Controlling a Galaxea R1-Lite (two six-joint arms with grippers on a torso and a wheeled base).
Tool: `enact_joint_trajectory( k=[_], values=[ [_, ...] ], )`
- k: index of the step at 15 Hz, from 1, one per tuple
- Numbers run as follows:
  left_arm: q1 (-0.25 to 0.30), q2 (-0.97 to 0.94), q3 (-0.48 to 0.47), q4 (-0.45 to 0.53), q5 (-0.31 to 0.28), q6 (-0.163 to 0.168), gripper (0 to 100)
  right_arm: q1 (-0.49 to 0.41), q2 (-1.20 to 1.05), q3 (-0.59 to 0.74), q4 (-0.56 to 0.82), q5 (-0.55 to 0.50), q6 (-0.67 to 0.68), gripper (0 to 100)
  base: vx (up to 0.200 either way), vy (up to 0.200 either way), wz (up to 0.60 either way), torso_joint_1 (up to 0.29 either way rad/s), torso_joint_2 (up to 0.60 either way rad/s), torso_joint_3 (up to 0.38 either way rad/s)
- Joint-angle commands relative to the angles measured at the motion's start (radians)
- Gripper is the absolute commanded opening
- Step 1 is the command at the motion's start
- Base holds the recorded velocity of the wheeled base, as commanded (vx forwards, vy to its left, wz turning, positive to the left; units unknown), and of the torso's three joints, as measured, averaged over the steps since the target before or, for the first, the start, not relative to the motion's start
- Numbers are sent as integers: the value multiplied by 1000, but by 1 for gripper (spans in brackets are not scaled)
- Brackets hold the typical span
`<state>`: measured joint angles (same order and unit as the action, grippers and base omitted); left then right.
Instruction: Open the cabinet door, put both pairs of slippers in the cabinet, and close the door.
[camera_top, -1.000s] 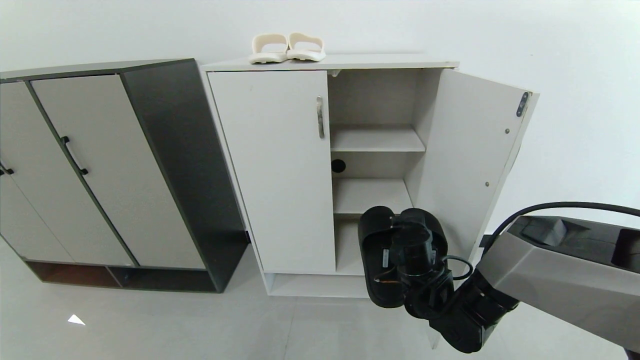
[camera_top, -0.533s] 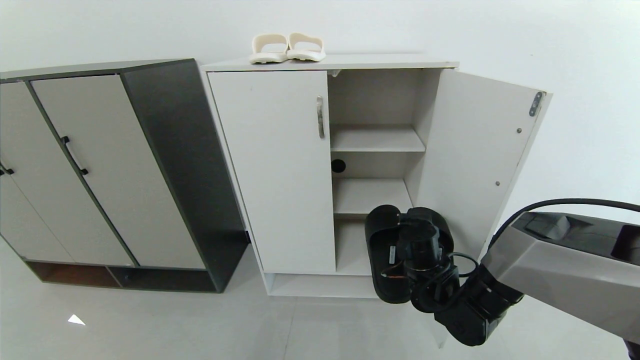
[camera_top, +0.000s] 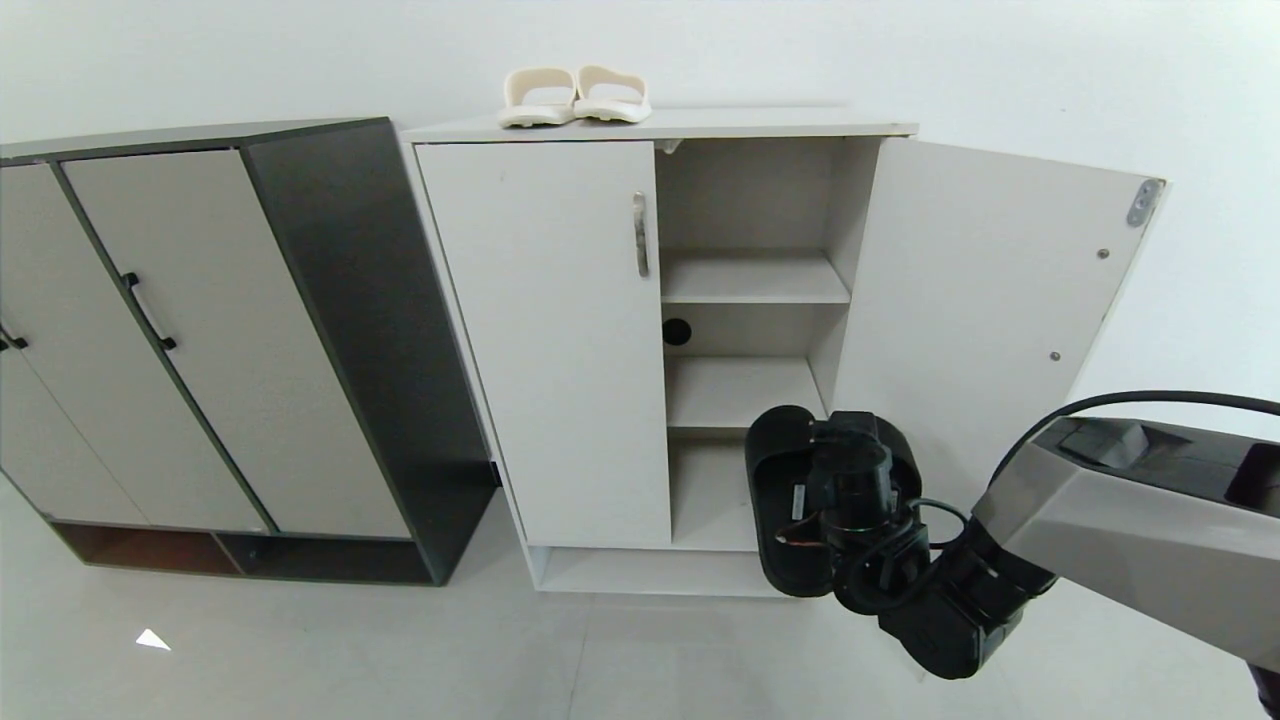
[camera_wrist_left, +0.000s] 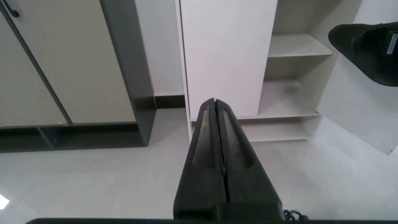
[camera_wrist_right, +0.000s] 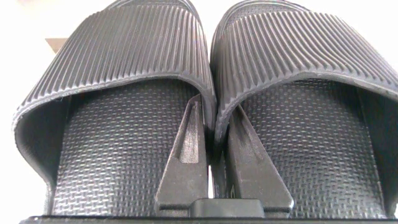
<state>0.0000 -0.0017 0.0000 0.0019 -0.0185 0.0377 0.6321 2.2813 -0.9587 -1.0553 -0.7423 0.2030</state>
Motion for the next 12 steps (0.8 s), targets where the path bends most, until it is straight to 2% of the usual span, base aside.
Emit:
enact_joint_trajectory(
  k=[1, 6, 8, 12],
  values=[
    [0, 2, 0, 0, 0, -1, 0, -2, -2, -2, 0, 11, 0, 0, 0, 0, 0, 0, 0, 0],
    [0, 2, 0, 0, 0, -5, 0, 77, -46, -26, 46, 89, 0, 0, 0, 0, 0, 0, 0, 0],
    [0, 2, 0, 0, 0, -9, 0, 106, -37, -68, 100, 92, 9, 0, 0, 0, 0, 0, 0, 0],
    [0, 3, 0, 1, 0, -9, 0, 116, -5, -57, 100, 93, 36, 0, 0, 0, 0, 0, 0, 0]
  ],
)
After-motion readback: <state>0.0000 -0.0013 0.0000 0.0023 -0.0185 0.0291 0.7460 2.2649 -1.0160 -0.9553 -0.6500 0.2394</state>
